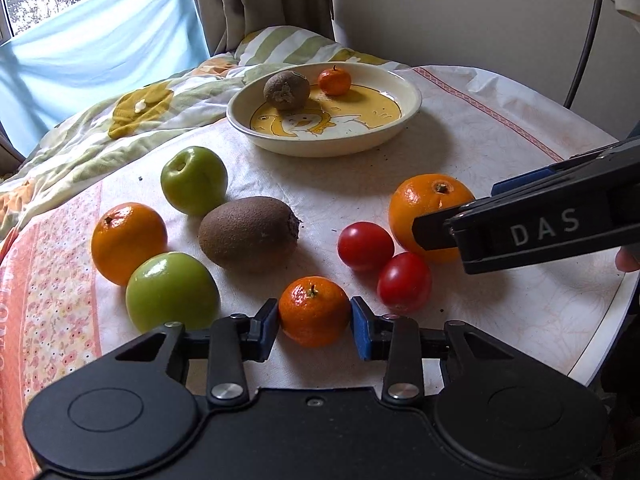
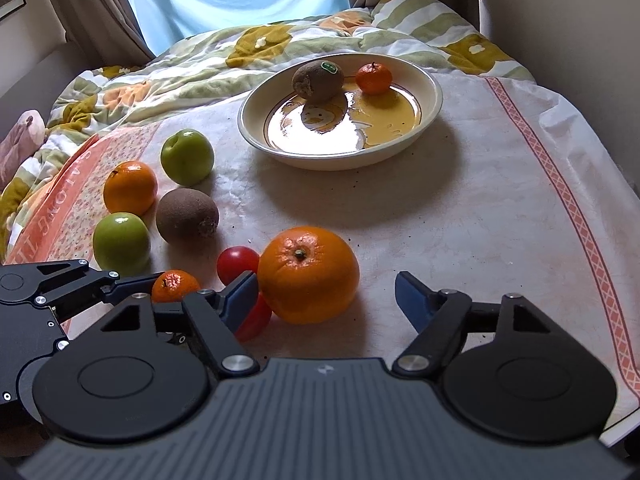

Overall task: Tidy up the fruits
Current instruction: 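Grasp a small mandarin with the left tool while the right tool grasps the large orange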

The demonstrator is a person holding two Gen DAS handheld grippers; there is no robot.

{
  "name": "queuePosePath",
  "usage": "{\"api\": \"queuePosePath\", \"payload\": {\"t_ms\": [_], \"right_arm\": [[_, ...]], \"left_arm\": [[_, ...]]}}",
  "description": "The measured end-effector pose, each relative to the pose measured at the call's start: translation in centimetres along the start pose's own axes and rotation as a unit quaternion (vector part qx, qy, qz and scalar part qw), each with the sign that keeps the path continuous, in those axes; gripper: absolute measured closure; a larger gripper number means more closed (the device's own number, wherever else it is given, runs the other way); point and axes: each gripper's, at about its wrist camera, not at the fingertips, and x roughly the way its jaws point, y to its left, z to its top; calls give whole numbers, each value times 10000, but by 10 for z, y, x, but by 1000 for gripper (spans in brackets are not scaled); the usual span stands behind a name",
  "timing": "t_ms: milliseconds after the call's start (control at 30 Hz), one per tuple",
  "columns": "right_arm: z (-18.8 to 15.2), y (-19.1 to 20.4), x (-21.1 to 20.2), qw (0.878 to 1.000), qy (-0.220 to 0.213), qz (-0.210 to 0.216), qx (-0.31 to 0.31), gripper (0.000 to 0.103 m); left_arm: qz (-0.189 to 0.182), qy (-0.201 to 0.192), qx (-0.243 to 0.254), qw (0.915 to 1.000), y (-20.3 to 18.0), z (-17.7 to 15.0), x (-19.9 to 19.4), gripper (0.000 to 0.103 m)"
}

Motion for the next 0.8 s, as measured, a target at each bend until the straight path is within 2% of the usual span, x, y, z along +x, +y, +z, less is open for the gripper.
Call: {"api": "queuePosePath", "payload": {"t_ms": [400,800], "right_arm": [[1,3,10,9998,43,183,24,27],[-2,-2,9,9997,-41,244,21,29]], "left_arm": [[61,13,-44,10000,4,-4,-3,61],[169,30,-171,9997,6,-10,-9,61]]}}
